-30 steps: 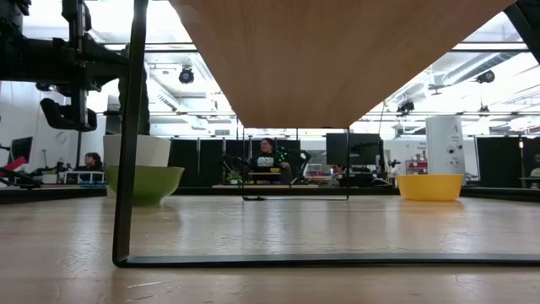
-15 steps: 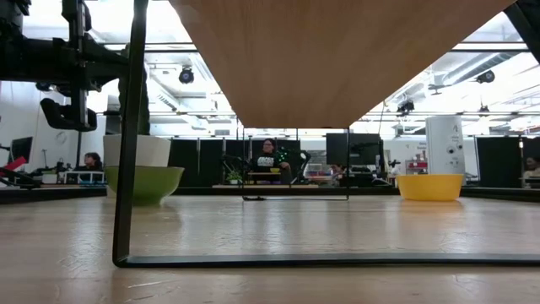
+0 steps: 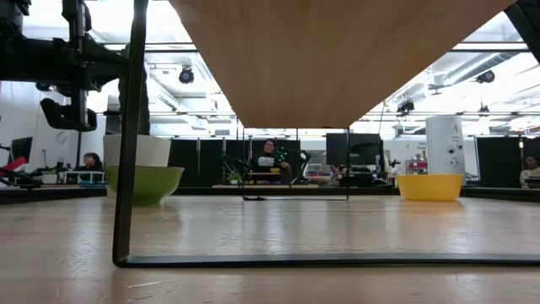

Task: Pick & Place Mini bowls
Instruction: Stack the top white bowl on top of the white bowl on the shelf

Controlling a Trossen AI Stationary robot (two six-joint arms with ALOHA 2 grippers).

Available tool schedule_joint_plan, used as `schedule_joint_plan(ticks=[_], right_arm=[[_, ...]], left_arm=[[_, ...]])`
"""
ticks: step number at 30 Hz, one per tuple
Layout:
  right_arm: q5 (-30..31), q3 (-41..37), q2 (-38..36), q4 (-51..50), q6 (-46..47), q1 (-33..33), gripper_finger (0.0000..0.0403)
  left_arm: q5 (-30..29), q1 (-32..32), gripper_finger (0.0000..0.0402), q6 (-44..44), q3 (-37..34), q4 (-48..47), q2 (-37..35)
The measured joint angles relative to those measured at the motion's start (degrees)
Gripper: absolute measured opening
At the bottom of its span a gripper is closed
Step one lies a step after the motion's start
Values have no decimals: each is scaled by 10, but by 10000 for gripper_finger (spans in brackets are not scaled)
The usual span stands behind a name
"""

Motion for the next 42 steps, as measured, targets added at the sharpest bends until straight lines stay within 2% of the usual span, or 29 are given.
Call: schedule_joint_plan(ticks=[36,42], right_arm=[[-2,-22,-7,22,2,2,8],[-2,2,-9,22,2,2,8]], left_arm=[[0,0,3,2,0,0,0],[0,0,3,-14,0,-1,0]])
